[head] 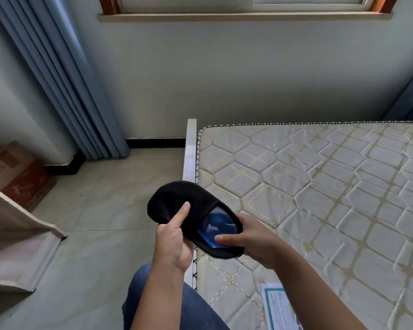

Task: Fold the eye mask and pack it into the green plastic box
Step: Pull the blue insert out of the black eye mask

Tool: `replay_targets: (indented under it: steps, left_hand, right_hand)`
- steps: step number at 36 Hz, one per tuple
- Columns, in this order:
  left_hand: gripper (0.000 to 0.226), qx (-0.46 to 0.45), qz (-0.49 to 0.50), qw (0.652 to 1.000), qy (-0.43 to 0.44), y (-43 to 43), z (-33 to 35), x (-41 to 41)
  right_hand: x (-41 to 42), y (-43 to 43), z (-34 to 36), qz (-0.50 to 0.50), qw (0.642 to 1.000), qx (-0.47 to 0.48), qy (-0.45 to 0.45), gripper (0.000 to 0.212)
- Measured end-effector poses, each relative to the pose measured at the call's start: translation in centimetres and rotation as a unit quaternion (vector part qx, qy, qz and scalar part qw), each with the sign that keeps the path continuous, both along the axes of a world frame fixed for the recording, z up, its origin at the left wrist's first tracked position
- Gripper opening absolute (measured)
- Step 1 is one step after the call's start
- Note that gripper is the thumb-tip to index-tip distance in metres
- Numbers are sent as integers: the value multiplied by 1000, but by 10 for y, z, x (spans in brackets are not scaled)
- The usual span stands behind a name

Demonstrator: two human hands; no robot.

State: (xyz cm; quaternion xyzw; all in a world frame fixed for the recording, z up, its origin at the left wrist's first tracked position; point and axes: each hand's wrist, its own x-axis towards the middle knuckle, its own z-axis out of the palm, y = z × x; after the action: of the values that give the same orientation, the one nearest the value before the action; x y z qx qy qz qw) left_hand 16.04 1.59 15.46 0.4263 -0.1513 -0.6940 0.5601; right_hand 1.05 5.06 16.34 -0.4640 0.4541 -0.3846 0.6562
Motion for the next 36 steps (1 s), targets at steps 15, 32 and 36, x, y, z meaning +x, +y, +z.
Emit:
replay_targets:
  steps: [15, 32, 36]
  left_hand:
    - [10, 15, -1, 1000, -21, 2, 3, -7]
    - [10, 10, 2, 999, -48, 4, -1, -7]
    - [9, -6, -8, 997, -73, 4, 1, -8]
  right_hand:
    - [2, 0, 3, 24, 1000, 10, -15, 30]
    - [3, -1, 0, -19, 999, 49, -16, 14]
    - [7, -4, 3, -35, 997, 63, 12, 39]
